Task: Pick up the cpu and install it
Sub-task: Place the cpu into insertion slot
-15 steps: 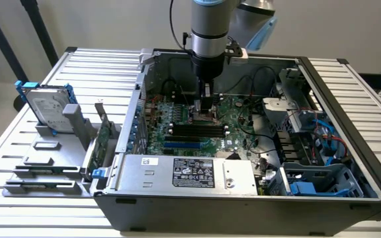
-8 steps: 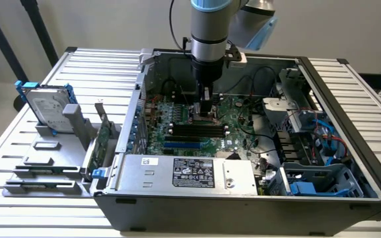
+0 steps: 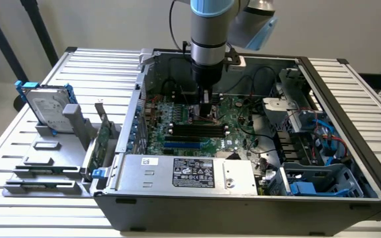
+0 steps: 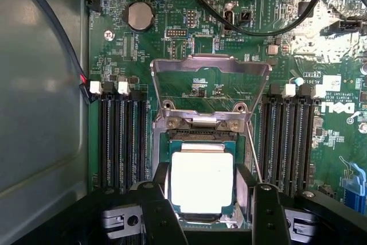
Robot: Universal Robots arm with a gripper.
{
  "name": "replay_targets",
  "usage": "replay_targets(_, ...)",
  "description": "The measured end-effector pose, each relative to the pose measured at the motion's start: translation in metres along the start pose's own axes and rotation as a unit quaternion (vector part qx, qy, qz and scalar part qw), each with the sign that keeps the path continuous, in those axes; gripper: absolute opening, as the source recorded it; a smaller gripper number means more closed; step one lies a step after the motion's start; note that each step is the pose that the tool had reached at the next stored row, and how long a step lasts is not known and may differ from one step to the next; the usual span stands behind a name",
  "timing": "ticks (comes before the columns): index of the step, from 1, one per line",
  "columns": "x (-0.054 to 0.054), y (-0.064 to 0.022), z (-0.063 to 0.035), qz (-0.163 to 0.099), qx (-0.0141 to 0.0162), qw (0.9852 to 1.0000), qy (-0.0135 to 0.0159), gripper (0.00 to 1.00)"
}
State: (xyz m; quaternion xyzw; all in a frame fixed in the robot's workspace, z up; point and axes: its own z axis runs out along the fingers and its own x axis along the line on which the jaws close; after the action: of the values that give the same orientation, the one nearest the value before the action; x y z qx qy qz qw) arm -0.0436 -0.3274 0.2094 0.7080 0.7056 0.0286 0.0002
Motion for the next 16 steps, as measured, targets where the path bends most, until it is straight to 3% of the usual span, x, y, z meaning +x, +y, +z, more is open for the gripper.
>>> replay_targets(16,0.0008,0.0001,0.0051,0.01,0.0006,1.0,-0.0002,0.55)
